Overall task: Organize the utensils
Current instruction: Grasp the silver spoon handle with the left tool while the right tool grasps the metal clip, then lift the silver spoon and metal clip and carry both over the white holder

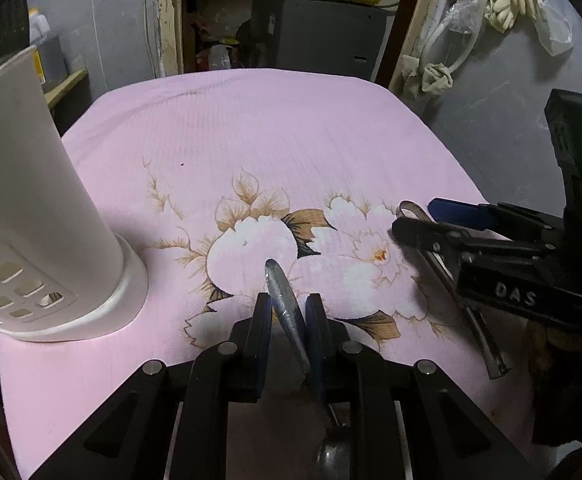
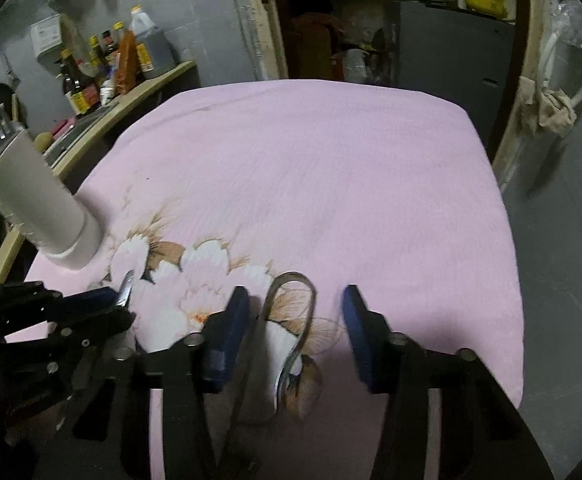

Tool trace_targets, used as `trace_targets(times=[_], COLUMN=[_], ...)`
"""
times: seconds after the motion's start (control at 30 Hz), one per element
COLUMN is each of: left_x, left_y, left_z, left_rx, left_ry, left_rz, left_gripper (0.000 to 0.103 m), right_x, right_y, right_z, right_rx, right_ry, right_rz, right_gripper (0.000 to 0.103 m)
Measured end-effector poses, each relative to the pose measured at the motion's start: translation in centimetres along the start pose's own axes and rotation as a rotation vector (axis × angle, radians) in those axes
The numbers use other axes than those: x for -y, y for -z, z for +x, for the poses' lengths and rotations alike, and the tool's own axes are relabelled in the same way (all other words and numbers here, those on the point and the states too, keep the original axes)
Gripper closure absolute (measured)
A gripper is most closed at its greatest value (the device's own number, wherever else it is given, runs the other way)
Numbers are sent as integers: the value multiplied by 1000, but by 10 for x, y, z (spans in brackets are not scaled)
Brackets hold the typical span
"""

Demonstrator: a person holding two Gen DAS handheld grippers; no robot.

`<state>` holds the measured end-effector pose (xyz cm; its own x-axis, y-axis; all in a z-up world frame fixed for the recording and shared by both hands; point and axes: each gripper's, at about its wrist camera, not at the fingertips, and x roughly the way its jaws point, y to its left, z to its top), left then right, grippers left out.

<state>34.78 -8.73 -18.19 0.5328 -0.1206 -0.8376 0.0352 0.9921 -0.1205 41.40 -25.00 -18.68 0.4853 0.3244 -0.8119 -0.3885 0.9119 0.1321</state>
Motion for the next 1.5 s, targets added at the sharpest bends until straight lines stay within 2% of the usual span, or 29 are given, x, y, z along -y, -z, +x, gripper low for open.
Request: trace_targets(times=[0.2, 0.37, 0.5, 0.57, 0.77, 0.8, 0.87, 1.0, 1.17, 1.5], left_x=[1, -4, -11, -14, -19, -19, -20, -24, -26, -35], left_y=[-1, 0, 4, 5, 6, 7, 9, 16, 21, 24], left_z=[1, -7, -29, -42, -78, -82, -88, -100, -106, -138], left_rx=[-4, 9, 59, 91, 168, 171, 173, 170, 157, 208], left_ry=[-1, -4, 13, 25, 48, 48, 44, 59, 81, 117], left_rz=[-6, -56, -102, -120, -146, -141, -131, -114, -82, -53], left_gripper=[87, 91, 91, 91, 92, 96, 100, 100, 101, 101], right_x=[-7, 3, 12, 9, 0, -1, -2, -14, -17, -34], right_y=[-2, 0, 6, 9, 24, 27, 30, 41, 50, 59], right_z=[3, -3, -30, -49, -91, -98, -107, -127, -146, -173], right_rx=[-51, -70, 1, 50, 144, 155, 171, 199, 212, 258], right_ry=[37, 3, -47, -66, -52, -44, -32, -8, 13, 38], right_rz=[20, 124, 217, 215, 200, 198, 190, 160, 181, 199], right_gripper=[77, 82, 82, 82, 82, 82, 82, 82, 82, 82])
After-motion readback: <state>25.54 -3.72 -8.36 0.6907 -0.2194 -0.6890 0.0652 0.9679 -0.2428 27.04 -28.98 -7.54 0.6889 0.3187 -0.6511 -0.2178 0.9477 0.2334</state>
